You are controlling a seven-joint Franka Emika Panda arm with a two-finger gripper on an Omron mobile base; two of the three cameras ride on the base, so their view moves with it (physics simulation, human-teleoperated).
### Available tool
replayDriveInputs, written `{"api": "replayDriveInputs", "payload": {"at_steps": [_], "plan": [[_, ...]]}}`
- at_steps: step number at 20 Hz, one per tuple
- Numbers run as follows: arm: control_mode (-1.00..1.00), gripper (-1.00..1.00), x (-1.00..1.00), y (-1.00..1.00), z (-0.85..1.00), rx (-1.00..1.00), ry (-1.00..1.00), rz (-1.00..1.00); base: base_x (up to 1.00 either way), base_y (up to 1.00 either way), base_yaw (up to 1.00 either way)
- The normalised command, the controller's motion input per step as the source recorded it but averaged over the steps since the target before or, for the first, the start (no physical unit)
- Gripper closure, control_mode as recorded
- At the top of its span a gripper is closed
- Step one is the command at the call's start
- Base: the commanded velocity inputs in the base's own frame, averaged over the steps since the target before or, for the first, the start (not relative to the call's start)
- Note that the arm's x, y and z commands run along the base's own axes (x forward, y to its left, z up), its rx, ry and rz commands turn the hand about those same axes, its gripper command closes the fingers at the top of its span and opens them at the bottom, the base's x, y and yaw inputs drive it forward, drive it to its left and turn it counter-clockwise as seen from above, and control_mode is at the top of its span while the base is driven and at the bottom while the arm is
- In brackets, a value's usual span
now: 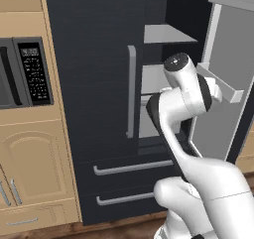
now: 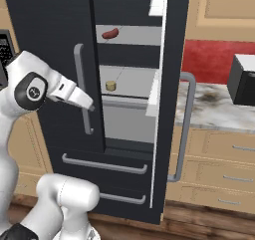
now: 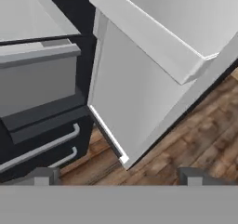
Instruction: Retrieve the sausage and cheese from the fridge and place them on the cutting board on the counter.
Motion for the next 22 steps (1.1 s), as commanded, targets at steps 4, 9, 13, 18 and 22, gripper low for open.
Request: {"api": "replayDriveInputs", "payload": {"at_steps": [4, 9, 13, 18, 22], "plan": [[-1.0, -1.0, 0.37, 1.0, -0.33, 0.13, -0.11, 0.5, 0.0, 0.0, 0.0], [-1.0, -1.0, 0.4, 0.7, -0.33, 0.01, -0.19, 0.33, 0.0, 0.0, 0.0], [-1.0, -1.0, 0.42, 0.37, -0.12, 0.08, -0.15, 0.16, 0.0, 0.0, 0.0], [-1.0, -1.0, 0.48, 0.19, -0.02, 0.03, -0.03, 0.12, 0.0, 0.0, 0.0], [-1.0, -1.0, 0.46, 0.14, -0.06, 0.0, 0.0, 0.04, 0.0, 0.0, 0.0]]}}
